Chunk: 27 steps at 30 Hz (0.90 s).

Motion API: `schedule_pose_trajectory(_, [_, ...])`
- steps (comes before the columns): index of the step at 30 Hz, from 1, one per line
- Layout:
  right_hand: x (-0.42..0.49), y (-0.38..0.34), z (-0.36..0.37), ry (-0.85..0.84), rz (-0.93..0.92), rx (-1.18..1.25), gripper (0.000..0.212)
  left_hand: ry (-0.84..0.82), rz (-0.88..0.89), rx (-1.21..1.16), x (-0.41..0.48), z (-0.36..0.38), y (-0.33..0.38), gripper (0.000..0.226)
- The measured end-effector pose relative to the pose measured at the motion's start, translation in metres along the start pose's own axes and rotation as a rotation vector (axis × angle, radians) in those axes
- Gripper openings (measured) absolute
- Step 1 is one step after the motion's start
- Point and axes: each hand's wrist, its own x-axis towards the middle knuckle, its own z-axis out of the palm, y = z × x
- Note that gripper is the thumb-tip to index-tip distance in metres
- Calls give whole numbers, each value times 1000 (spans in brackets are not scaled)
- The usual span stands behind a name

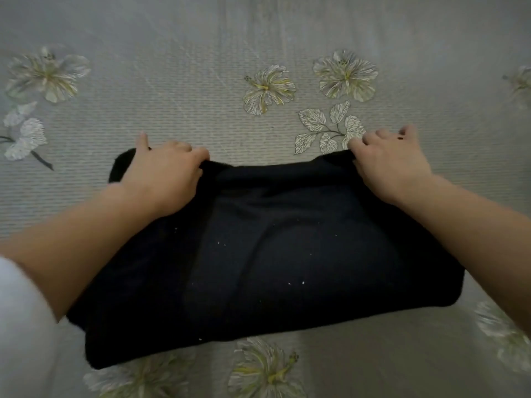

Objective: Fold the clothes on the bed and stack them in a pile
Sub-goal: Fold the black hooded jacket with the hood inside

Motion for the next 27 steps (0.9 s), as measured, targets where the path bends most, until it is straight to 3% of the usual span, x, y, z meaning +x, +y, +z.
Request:
schedule_pose_trajectory(4, [-18, -32, 18, 141, 161, 456, 51, 216, -14, -292, -31, 25, 39, 48])
schedule_pose_trajectory(7, [-52, -65, 26, 191, 42, 677, 58, 140, 140, -371, -71, 43, 75, 56])
schedule_pose_trajectory(10, [-67, -80, 41, 2, -50, 682, 62, -28, 75, -323, -83, 68, 84, 62])
schedule_pose_trajectory(13, [-56, -84, 57, -104, -43, 635, 62, -70, -1, -268, -71, 83, 79, 67])
schedule_pose_trajectory(20, [-27, -96, 64, -46, -19, 627, 61, 12, -2, -230, -46, 88, 77, 71])
schedule_pose_trajectory(24, [-17, -95, 71, -43, -16, 542, 62, -51, -160, -295, -28, 93, 68, 68])
schedule_pose_trajectory(27, [-14, -82, 81, -55, 134, 530, 63, -50, -331, -351, -29, 98, 62, 71])
